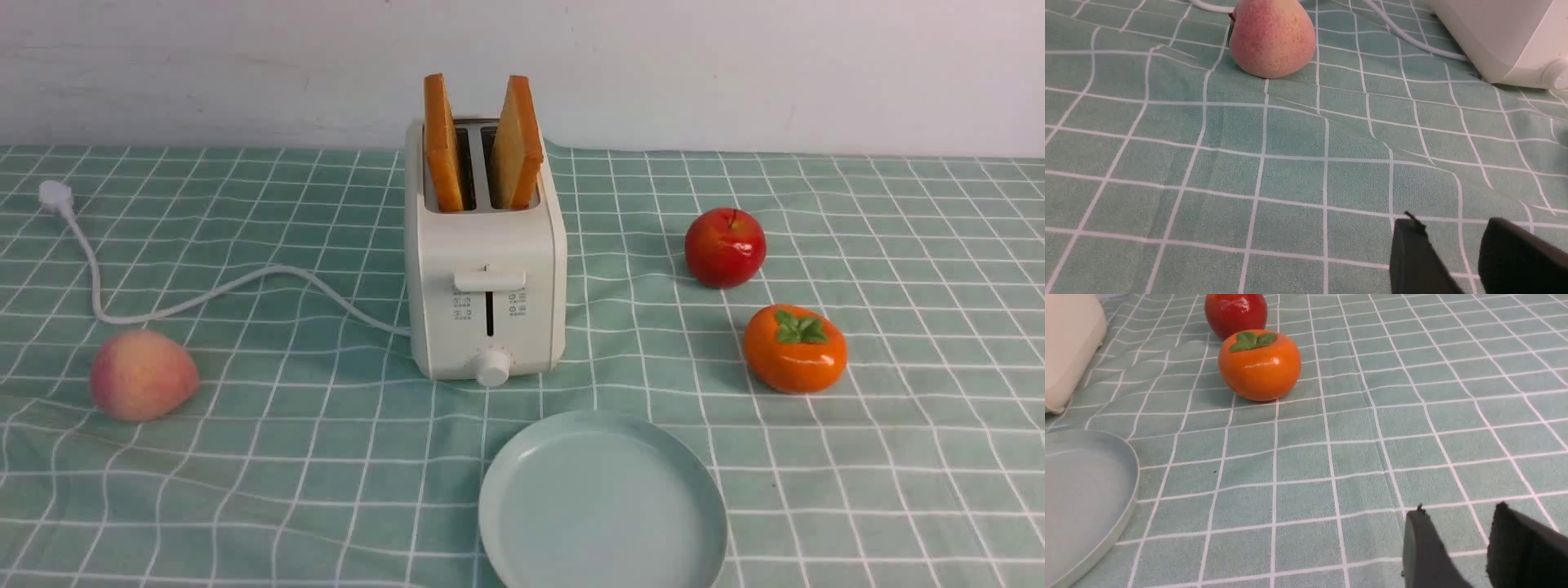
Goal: Take toasted bread from bread machine on blue coffee table place on plate.
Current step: 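Grasp the toast slice in the toaster and pull it up out of the slot with the right gripper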
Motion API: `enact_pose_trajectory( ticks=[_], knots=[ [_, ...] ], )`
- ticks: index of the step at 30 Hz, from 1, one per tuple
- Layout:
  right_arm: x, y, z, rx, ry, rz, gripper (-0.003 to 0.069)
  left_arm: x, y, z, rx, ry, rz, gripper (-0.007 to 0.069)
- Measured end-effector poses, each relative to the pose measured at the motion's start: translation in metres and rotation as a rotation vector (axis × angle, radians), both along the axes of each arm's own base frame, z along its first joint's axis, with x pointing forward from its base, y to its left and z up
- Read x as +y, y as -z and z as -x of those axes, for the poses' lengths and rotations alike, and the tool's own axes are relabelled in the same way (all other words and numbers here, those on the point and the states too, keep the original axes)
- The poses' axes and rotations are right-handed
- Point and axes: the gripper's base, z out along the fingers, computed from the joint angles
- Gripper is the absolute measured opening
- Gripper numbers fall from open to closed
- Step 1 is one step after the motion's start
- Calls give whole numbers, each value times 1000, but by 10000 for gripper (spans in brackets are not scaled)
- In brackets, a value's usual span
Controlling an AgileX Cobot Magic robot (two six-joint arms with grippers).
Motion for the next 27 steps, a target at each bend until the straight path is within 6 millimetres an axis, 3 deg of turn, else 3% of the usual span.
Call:
enact_pose_trajectory(
  ticks=[14,22,27],
  knots=[
    [0,-16,-1,-178,3,5,240,0,-3,-1,-38,-1,-5,238],
    [0,-17,-1,-188,3,6,240,0,-15,-3,-166,-1,13,238],
    [0,-27,0,-293,5,10,240,0,-25,-4,-282,-2,25,238]
  ],
)
